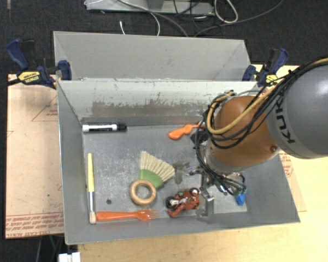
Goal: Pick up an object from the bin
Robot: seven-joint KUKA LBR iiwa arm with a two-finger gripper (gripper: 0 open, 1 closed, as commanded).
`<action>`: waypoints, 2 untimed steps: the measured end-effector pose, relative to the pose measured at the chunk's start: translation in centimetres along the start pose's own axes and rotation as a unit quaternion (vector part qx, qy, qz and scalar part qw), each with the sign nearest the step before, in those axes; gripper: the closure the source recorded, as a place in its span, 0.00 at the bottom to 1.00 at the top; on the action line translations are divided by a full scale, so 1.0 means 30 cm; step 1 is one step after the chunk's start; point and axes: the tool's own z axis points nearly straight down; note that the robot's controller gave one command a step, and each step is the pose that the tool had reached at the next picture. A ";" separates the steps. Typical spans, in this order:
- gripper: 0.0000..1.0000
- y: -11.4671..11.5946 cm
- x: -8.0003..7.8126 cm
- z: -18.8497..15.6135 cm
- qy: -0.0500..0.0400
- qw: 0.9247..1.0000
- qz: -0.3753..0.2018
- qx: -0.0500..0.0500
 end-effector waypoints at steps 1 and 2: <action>0.00 -0.015 -0.018 0.179 -0.008 0.998 -0.064 0.003; 1.00 0.014 -0.004 0.179 -0.004 1.000 -0.017 0.001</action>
Offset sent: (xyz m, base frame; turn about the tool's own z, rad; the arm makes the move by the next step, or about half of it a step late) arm -0.0008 0.0037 -0.0532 -0.0337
